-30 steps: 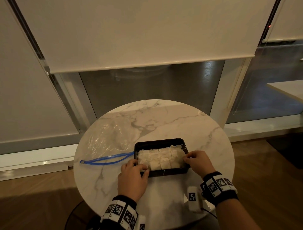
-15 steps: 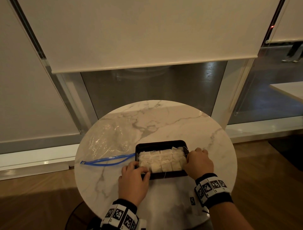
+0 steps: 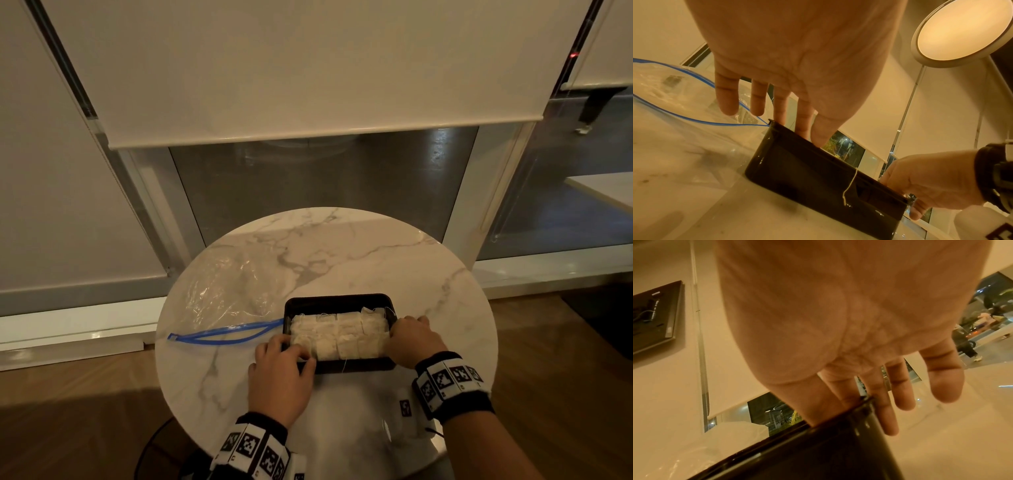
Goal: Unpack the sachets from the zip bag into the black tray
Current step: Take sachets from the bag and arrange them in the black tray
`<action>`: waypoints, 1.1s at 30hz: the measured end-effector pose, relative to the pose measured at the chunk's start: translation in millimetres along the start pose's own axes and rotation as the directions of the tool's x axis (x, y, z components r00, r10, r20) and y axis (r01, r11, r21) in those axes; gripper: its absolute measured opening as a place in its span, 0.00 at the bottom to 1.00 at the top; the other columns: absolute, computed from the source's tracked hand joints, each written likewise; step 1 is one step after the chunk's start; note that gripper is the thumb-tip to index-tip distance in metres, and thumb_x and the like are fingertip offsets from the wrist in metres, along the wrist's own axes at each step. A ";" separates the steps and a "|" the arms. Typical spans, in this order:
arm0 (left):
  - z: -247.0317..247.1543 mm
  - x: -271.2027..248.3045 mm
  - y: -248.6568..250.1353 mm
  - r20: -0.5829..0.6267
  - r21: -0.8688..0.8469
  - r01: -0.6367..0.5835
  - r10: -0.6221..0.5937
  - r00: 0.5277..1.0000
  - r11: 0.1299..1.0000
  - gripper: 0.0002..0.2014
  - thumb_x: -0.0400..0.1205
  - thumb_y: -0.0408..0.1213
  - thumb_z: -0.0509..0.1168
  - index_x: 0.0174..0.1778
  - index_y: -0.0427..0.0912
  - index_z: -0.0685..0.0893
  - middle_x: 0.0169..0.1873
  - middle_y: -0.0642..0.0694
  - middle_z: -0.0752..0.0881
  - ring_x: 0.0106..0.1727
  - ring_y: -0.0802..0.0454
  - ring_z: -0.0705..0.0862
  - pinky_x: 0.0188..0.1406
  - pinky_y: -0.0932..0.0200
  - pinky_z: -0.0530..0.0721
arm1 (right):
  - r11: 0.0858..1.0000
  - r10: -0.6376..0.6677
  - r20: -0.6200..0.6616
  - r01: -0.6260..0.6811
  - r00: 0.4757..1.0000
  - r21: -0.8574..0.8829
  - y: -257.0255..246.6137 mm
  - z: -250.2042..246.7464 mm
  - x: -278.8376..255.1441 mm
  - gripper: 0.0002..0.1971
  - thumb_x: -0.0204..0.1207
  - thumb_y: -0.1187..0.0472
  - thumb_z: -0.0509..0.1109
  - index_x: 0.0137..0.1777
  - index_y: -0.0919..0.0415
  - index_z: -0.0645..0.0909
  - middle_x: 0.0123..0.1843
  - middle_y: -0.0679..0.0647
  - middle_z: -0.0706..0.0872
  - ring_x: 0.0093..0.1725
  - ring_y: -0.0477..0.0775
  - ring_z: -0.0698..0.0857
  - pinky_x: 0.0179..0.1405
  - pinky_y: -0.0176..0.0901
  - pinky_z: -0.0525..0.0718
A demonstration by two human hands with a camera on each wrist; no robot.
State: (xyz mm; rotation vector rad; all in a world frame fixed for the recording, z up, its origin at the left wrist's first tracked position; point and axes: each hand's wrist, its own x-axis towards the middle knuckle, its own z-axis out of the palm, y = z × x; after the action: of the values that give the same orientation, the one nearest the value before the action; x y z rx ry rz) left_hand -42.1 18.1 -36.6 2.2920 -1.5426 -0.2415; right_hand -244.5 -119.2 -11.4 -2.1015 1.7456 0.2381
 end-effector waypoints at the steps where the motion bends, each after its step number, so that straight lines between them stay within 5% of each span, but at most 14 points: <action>1: -0.5 0.4 0.6 0.000 0.002 -0.001 0.001 1.000 1.000 0.13 0.84 0.58 0.61 0.58 0.61 0.86 0.72 0.57 0.73 0.72 0.53 0.69 0.68 0.52 0.76 | 1.000 -0.001 -0.015 0.001 1.000 -0.003 -0.1 0.2 -0.4 0.16 0.75 0.55 0.60 0.58 0.58 0.82 0.59 0.56 0.79 0.69 0.61 0.72 0.67 0.58 0.78; 4: -1.8 0.6 2.5 -0.002 0.024 -0.005 0.005 1.000 1.000 0.15 0.85 0.59 0.59 0.59 0.60 0.85 0.72 0.56 0.73 0.72 0.53 0.68 0.69 0.53 0.74 | 0.999 -0.015 -0.164 0.019 0.986 0.027 -1.5 3.1 -2.9 0.12 0.75 0.61 0.63 0.54 0.59 0.83 0.51 0.54 0.77 0.64 0.62 0.76 0.62 0.59 0.81; 11: -2.4 1.4 10.1 -0.053 0.115 -0.081 0.087 0.995 0.990 0.16 0.86 0.58 0.56 0.62 0.58 0.83 0.67 0.55 0.76 0.71 0.55 0.70 0.70 0.58 0.73 | 0.986 -0.088 -0.432 0.140 0.898 0.092 -9.4 14.3 -20.2 0.14 0.74 0.60 0.65 0.59 0.53 0.80 0.55 0.51 0.79 0.58 0.57 0.77 0.60 0.57 0.77; 15: 5.1 7.1 19.0 0.028 0.149 -0.158 0.156 0.987 0.976 0.19 0.86 0.61 0.52 0.60 0.58 0.84 0.58 0.56 0.81 0.62 0.56 0.75 0.66 0.58 0.75 | 0.987 -0.156 -0.318 0.133 0.935 -0.093 -21.7 27.1 -33.9 0.16 0.82 0.48 0.54 0.50 0.49 0.83 0.52 0.47 0.82 0.56 0.52 0.82 0.66 0.64 0.68; 19: 9.0 7.6 26.1 0.157 0.271 -0.118 0.077 0.985 0.955 0.25 0.87 0.62 0.45 0.63 0.59 0.85 0.60 0.53 0.84 0.64 0.51 0.78 0.69 0.44 0.63 | 0.973 -0.170 -0.178 0.136 0.969 -0.186 -24.0 39.7 -38.2 0.18 0.85 0.48 0.47 0.57 0.45 0.80 0.59 0.51 0.82 0.61 0.55 0.80 0.69 0.74 0.63; 26: 12.2 8.1 27.9 0.251 0.270 -0.088 0.018 0.968 0.959 0.23 0.88 0.61 0.42 0.67 0.62 0.78 0.64 0.52 0.81 0.65 0.48 0.75 0.63 0.41 0.64 | 0.983 -0.152 -0.244 0.120 0.958 -0.141 -25.3 41.6 -38.2 0.21 0.86 0.45 0.46 0.57 0.47 0.81 0.57 0.49 0.82 0.58 0.54 0.81 0.67 0.70 0.65; 33: 13.2 7.4 28.6 0.261 0.254 -0.073 0.004 0.965 0.965 0.25 0.87 0.62 0.41 0.65 0.62 0.81 0.62 0.52 0.82 0.64 0.48 0.75 0.63 0.40 0.63 | 0.959 -0.208 -0.171 0.167 0.963 -0.228 -25.3 38.6 -42.6 0.16 0.86 0.51 0.48 0.62 0.46 0.76 0.60 0.52 0.83 0.61 0.57 0.82 0.69 0.71 0.66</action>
State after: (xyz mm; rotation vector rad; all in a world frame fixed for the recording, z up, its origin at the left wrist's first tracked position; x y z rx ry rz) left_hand -68.3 -0.9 -37.1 2.5092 -1.8444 -0.3584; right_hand -224.1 -61.6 -25.5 -2.5034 1.6718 0.1769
